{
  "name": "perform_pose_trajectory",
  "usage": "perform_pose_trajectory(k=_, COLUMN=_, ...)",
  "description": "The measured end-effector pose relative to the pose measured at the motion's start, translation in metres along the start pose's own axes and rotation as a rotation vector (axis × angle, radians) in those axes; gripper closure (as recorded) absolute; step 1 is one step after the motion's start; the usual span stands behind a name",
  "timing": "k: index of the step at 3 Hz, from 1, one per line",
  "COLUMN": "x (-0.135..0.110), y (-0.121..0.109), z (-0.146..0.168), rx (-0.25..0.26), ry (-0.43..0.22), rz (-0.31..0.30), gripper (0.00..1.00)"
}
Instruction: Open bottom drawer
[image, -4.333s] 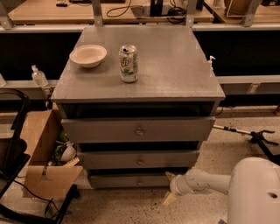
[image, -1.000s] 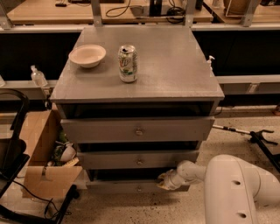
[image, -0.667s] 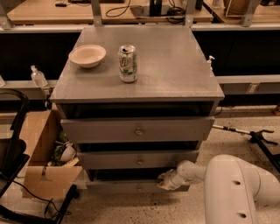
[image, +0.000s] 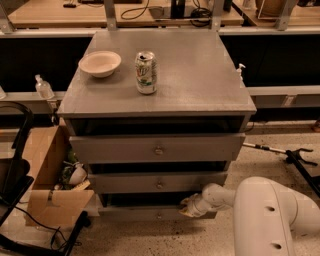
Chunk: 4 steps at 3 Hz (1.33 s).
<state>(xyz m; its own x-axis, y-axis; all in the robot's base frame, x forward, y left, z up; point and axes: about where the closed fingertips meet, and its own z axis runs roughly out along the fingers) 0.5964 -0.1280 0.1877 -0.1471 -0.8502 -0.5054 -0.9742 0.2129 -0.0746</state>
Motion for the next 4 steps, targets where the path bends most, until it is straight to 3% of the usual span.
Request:
perform_pose_trajectory(k=1, x=0.0000, y=0.0000, z=0.0000, rx=0.000, ry=0.000, rz=0.000, gripper=1.00)
perform_pose_trajectory(k=3, x=0.0000, y=0.0001, z=0.0001, rx=0.000, ry=0.000, rz=0.000, gripper=0.58)
perform_pose_trajectory(k=4, x=-0.0002, y=0.0010, z=0.0010, rx=-0.002, ry=0.000, rz=0.000, gripper=0.27)
